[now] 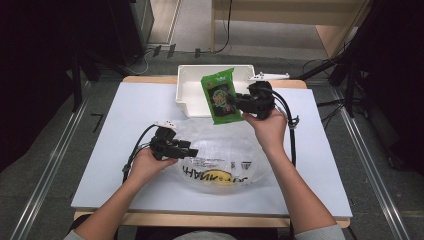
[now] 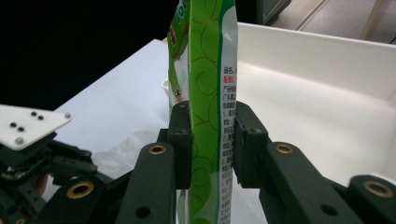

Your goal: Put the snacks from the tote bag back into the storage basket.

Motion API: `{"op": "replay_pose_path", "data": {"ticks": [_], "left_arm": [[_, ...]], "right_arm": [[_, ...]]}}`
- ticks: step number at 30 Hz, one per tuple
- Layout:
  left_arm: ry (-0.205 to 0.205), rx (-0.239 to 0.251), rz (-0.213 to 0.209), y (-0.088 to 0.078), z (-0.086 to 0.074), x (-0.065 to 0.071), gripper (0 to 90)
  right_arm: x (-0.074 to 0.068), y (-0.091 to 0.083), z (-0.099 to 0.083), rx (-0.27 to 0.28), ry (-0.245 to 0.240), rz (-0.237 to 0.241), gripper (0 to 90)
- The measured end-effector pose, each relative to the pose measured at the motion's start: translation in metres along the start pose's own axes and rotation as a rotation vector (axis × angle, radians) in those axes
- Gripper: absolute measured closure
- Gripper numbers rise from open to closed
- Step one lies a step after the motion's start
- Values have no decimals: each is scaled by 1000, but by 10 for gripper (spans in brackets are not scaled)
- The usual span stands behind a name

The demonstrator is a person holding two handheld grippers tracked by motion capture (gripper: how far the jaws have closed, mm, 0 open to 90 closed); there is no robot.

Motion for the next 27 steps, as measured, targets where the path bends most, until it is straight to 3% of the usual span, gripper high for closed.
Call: {"op": "replay_pose_path", "data": {"ticks": [15,23,27], "left_arm": [[9,-6,-10,1,-1,2,438],[13,-10,-9,0,0,1,439],[10,-1,-9,-2,1,0,438]], "right_arm": [[18,24,33,4,8,-38,739],[32,32,52,10,-18,-89,740],[38,39,60,15,-8,-102,740]]}}
Point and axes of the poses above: each handheld gripper's, and its own axes: y roughly forward along the jaws, z roughly out of its top, x roughly to its right, the point moved 8 cm from there along y, roughly forward along the jaws, and after that the axes turned 1 degree about -y, right-handed, at the moved point
